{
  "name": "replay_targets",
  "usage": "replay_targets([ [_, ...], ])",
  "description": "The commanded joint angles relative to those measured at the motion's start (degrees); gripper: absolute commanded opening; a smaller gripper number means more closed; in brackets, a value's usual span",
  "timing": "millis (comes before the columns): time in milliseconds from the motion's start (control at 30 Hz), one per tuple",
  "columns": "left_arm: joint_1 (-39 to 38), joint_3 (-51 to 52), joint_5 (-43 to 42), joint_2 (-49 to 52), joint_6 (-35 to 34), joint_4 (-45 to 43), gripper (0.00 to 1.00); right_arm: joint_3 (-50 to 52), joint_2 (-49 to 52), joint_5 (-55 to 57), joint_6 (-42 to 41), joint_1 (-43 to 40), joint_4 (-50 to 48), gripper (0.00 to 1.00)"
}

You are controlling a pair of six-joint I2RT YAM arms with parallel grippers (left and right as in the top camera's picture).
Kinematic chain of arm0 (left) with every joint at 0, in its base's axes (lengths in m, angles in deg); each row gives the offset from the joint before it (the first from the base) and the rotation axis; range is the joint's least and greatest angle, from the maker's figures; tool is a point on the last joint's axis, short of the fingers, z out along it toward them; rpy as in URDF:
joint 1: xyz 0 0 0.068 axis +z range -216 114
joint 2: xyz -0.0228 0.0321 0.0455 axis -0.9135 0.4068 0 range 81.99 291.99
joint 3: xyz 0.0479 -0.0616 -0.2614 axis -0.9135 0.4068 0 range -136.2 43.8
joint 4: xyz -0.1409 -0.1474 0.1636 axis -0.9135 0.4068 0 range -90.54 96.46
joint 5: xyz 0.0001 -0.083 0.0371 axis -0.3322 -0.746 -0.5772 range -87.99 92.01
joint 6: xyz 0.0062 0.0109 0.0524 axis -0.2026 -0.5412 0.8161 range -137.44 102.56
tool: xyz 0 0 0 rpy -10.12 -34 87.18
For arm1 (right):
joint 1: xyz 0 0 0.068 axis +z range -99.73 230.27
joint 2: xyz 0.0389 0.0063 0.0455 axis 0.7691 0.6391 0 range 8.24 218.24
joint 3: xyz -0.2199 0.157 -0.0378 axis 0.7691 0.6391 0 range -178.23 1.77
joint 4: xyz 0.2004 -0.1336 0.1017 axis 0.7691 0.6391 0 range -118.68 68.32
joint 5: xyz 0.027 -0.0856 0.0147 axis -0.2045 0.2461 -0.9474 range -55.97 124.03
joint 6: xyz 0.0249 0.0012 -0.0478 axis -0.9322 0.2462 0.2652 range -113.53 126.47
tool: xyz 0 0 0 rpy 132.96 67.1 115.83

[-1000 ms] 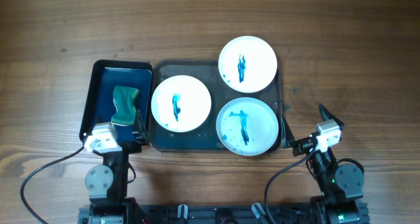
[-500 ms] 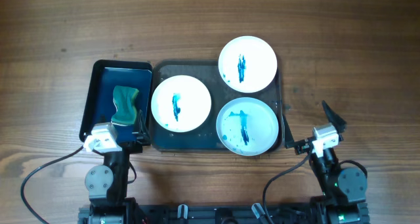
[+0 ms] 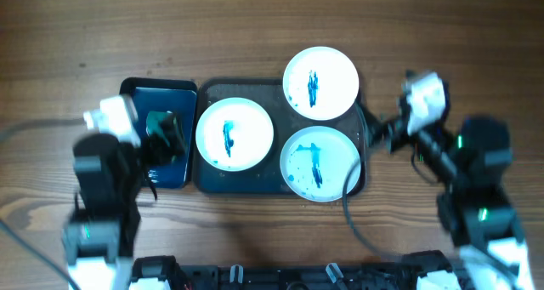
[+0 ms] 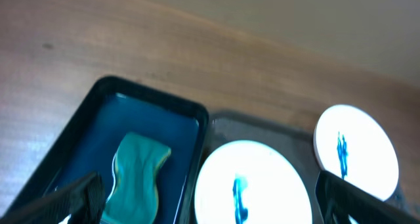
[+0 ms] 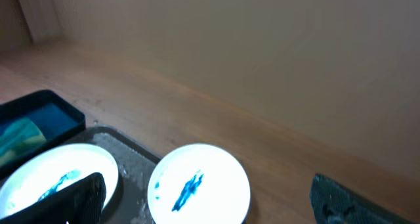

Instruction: Clean dirty plates on tray and stack at the side

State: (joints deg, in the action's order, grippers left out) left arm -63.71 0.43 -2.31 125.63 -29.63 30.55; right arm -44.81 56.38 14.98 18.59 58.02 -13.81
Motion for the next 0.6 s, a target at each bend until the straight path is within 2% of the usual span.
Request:
replay_targets([
  [0, 0.20, -15.91, -1.92, 16.83, -0.46, 10.23, 1.00, -13.51, 12.85, -1.66, 1.38, 0.11, 9.51, 1.00],
  [100, 0.04, -25.62, -3.08, 28.81, -0.02, 18.86, 1.00, -24.70, 24.33, -3.98, 1.38, 0.11, 19.87, 1.00],
  [200, 0.02, -27.45, -3.87, 35.15, -0.09, 19.69, 1.00, -30.40, 30.75, -9.05, 0.50, 0.11, 24.52, 1.00],
  [300, 0.02, -27.45, -6.08, 39.85, -0.42, 19.82, 1.00, -30.71, 34.25, -9.57, -5.35, 0.11, 25.07, 1.00],
  [400, 0.02, -27.43, -8.59, 44.06, -0.72, 20.24, 1.00, -30.71, 36.94, -9.77, -16.48, 0.11, 25.90, 1.00],
  [467, 0.04, -27.41, -8.76, 45.90, -0.74, 19.58, 1.00, -30.67, 37.73, -11.21, -16.83, 0.11, 25.20, 0.99],
  [567, 0.04, -27.41, -8.13, 46.75, -0.70, 17.70, 1.00, -30.67, 38.77, -10.91, -20.41, 0.94, 24.39, 0.89],
])
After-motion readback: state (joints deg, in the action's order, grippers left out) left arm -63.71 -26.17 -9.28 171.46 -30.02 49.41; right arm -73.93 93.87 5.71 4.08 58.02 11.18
